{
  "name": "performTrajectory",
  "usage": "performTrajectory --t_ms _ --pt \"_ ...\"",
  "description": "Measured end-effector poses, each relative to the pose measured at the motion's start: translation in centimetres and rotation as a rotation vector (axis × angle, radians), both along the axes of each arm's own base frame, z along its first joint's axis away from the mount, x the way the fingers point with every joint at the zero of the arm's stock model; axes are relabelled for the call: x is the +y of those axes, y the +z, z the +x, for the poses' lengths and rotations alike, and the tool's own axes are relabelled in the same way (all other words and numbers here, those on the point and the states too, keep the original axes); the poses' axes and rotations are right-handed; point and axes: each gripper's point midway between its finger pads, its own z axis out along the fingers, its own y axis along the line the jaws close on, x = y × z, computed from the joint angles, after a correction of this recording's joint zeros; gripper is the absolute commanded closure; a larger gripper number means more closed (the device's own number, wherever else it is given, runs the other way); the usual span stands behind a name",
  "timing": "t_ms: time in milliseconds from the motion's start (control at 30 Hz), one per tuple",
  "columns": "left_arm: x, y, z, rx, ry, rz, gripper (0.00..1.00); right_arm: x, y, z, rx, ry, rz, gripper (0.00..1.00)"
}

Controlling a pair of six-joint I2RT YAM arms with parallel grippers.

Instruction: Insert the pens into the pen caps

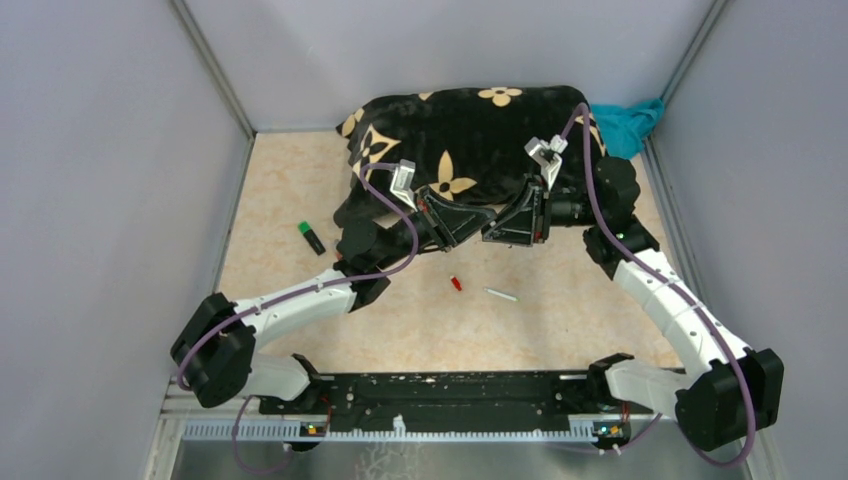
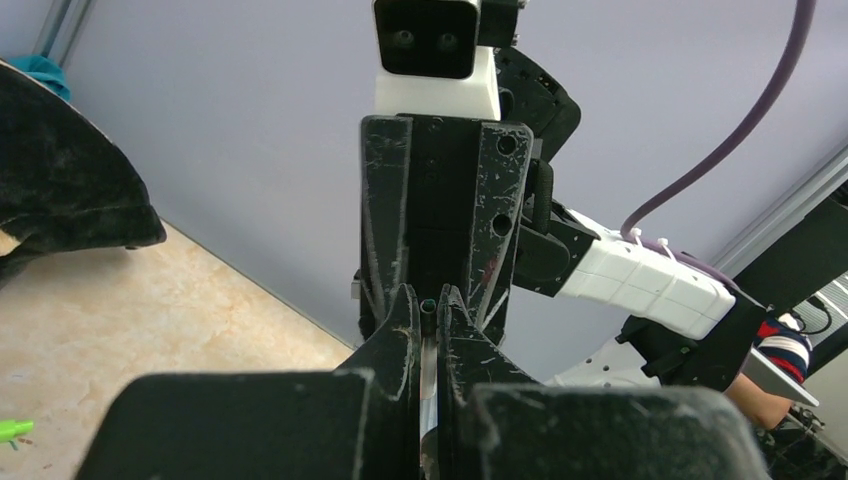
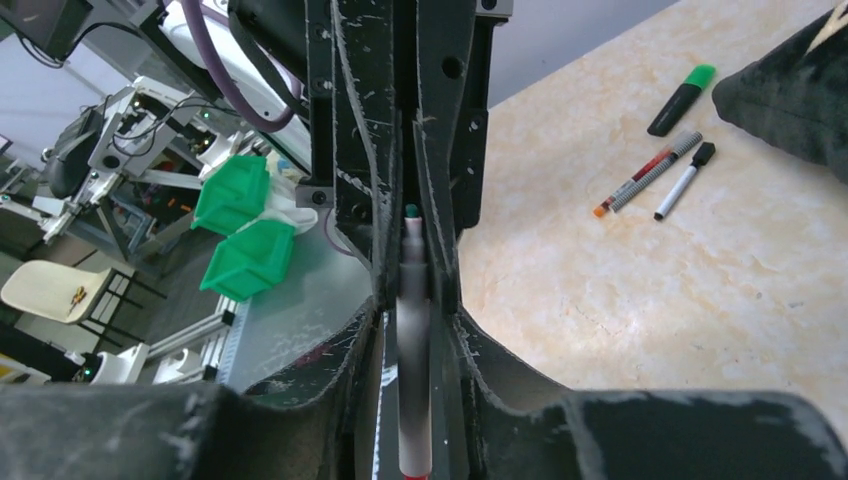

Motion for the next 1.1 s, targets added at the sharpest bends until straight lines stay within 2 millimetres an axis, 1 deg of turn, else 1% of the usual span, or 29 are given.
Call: performTrajectory --t_ms 133,200,233,300,367,433,533,600,633,700,767,833,867,933,1000,1100 --pt "-0.01 0.02 0.06 0.008 0.000 -0.005 1.00 0.16 0.45 -0.06 -0.010 0.003 0.012 0.95" --pt "-0.03 0.10 -0.01 0.007 -0.002 -0.008 1.00 0.17 0.39 -0.04 -0.005 0.001 0.013 0.95" --pt "-0.03 0.08 0.01 0.008 -0.001 -0.008 1.00 0.17 0.39 -0.01 -0.003 -0.001 0.013 0.94" --pt "-0.02 0.12 0.00 0.008 -0.001 -0.010 1.00 0.18 0.39 -0.01 -0.003 -0.001 0.014 0.84" --pt "-0.02 0.12 0.03 0.009 0.001 -0.010 1.00 0.18 0.39 -0.01 -0.002 -0.001 0.014 0.76" --pt "0.02 0.16 0.15 0.012 0.007 -0.013 1.00 0.18 0.35 -0.09 0.001 0.002 0.012 0.73" --pt "0.09 0.25 0.34 0.015 0.017 -0.018 1.00 0.21 0.19 -0.17 0.002 0.006 0.010 0.73" --pt "0.13 0.28 0.43 0.017 0.023 -0.020 1.00 0.20 -0.01 -0.19 0.008 0.007 0.008 0.75" --pt "0.14 0.30 0.48 0.018 0.025 -0.022 1.00 0.20 -0.13 -0.19 0.011 0.007 0.007 0.79" --pt "0.16 0.31 0.52 0.019 0.027 -0.023 1.00 0.22 -0.24 -0.24 0.014 0.008 0.005 0.91" --pt "0.19 0.42 0.49 0.020 0.026 -0.028 1.00 0.27 -0.21 -0.25 0.009 0.009 0.006 1.00" --pt "0.18 0.51 0.41 0.020 0.023 -0.032 1.00 0.28 -0.17 -0.28 0.011 0.010 0.007 1.00" --pt "0.20 0.56 0.40 0.020 0.023 -0.033 0.97 0.28 -0.14 -0.29 0.009 0.011 0.008 1.00" --pt "0.20 0.58 0.39 0.021 0.022 -0.035 0.84 0.28 -0.13 -0.28 0.007 0.010 0.008 1.00" --pt "0.22 0.54 0.47 0.026 0.026 -0.034 0.71 0.28 -0.16 -0.26 0.006 0.010 0.007 1.00" --pt "0.47 0.57 0.68 0.037 0.048 -0.031 0.47 0.23 -0.39 -0.43 -0.004 0.021 0.002 1.00"
